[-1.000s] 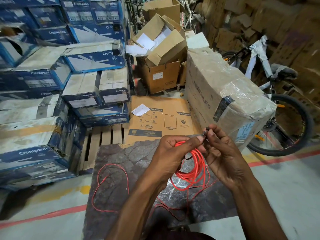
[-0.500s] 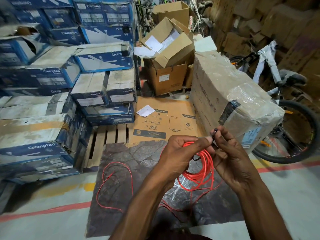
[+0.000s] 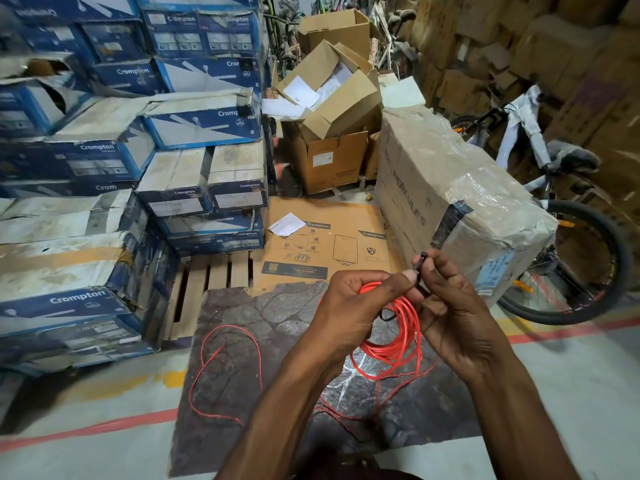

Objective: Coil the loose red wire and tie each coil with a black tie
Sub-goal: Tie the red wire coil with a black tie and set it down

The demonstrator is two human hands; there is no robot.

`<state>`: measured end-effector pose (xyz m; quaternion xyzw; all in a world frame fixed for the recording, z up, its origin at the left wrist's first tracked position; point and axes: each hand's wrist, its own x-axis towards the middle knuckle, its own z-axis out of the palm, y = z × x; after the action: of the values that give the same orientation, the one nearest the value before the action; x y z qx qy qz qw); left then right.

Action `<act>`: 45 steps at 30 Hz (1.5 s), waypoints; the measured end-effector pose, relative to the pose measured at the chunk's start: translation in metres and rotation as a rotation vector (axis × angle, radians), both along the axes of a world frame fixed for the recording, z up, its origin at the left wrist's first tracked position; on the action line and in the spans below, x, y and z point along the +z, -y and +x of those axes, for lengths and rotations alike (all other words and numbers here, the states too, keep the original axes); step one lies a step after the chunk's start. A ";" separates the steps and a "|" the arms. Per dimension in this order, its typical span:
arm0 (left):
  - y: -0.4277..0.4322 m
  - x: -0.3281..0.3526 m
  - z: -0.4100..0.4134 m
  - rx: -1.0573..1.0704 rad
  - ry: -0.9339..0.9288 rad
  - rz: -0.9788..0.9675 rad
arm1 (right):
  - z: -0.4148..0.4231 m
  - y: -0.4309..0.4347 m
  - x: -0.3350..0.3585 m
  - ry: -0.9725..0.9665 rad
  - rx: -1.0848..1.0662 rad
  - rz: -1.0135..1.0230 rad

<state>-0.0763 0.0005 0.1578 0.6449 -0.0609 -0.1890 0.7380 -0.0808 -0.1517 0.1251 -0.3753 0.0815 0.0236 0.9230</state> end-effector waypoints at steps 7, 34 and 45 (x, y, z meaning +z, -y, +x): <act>-0.002 0.001 -0.001 -0.002 0.002 -0.006 | 0.001 0.003 -0.007 0.030 0.052 -0.010; -0.004 -0.005 0.006 0.020 0.042 0.012 | 0.003 0.018 0.006 0.077 0.135 -0.439; -0.003 -0.018 0.008 0.005 0.097 0.056 | 0.009 0.033 0.024 0.107 0.124 -0.760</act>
<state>-0.0681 0.0031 0.1403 0.6738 -0.0899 -0.1573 0.7163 -0.0718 -0.1843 0.1490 -0.6955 0.0135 0.0279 0.7178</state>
